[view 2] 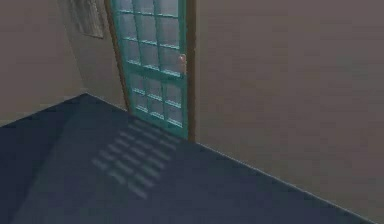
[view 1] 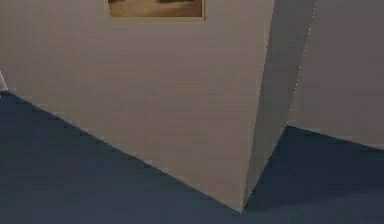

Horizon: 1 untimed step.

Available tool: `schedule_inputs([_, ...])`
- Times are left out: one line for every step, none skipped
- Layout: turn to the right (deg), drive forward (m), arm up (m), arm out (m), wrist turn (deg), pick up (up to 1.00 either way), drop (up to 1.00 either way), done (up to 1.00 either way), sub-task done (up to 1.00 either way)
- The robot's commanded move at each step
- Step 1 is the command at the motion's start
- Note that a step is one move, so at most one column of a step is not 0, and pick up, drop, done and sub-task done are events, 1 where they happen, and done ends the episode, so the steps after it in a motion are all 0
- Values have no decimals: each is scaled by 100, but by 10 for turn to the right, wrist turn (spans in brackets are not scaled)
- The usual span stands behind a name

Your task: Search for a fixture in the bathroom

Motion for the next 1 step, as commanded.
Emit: schedule_inputs([-450, 0, 0, 0, 0, 0, 0, 0, 0])
